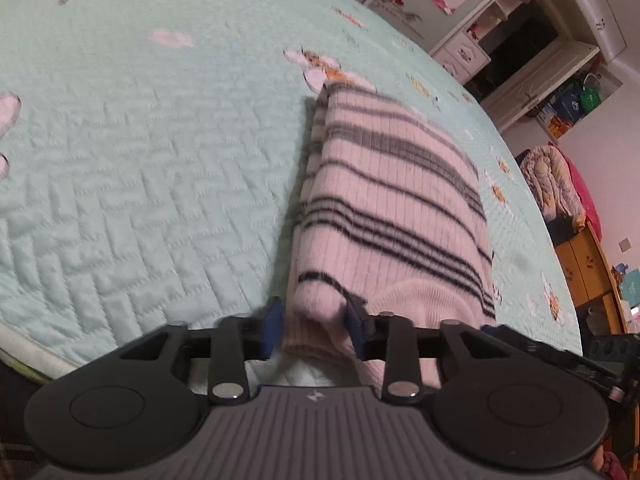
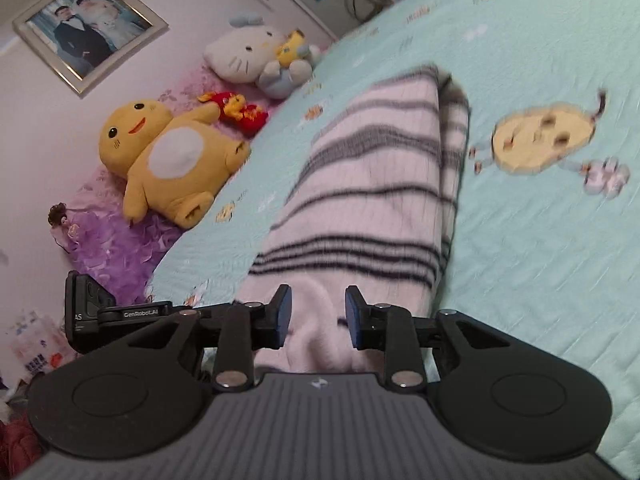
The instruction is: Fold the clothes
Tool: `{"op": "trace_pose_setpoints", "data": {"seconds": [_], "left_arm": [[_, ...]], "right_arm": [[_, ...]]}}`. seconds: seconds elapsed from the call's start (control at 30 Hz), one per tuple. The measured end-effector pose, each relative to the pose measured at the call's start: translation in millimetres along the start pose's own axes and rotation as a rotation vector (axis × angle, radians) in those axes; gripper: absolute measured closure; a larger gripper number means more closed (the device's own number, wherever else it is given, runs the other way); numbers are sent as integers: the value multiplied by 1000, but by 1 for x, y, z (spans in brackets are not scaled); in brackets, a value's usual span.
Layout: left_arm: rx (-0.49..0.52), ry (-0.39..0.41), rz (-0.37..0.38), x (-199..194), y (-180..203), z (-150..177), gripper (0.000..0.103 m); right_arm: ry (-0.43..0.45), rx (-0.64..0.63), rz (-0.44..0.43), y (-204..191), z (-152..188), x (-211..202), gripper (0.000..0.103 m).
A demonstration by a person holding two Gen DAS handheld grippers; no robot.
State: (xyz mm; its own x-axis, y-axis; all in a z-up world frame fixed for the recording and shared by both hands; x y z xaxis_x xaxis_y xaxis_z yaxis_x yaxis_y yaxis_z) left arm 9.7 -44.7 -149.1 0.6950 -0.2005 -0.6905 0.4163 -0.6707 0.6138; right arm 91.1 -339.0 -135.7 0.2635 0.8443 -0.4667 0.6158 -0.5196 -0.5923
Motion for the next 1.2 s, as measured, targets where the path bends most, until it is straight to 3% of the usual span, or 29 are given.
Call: {"op": "trace_pose_setpoints", "data": {"seconds": [0.13,0.23,0.3,0.5,0.6,0.77,0.87,0.97,1.03,1.2], "left_arm": [[70,-3,11,-1,11,7,89],[107,-9,-32,0,14,8,89],[70,-11,-59,7,3,6,85],[30,-11,-43,0,-2,2,75],[-39,-3,-23,-8,-7,2,72],[-109,40,13,-21,-15,0,62],[-147,40,25,-17,-21,-4,57],[-162,33,9,-12,-20,-6,57],[-124,69,-13,-17,-13,-13,58],[-17,155,35,-25,27,-41,58]], "right_arm": [[1,10,29,12,4,0,75],[-9,-43,69,9,2,-2,75],[-14,-31,56,10,3,0,75],[-16,-73,57,10,5,0,75],[-25,-63,48,12,1,-2,74],[39,28,23,24,-3,-22,55],[74,101,53,42,-5,-34,41],[78,171,78,57,-5,-38,41],[102,146,85,55,-12,-41,41],[169,71,79,45,-47,-38,42]]}}
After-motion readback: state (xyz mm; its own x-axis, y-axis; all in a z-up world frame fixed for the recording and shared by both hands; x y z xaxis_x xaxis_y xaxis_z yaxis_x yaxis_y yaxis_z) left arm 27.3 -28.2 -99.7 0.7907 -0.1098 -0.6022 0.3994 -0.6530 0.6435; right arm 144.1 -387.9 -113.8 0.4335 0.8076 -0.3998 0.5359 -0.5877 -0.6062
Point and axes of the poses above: each gripper's, at about its wrist camera, not at the fingertips, and x roughly the way its jaws point, y to its right, z to its underside, the point moved 3 cm from there along x, roughly the way its jaws point, and after that the axes turned 9 degrees about -x, right-handed, at the moved point
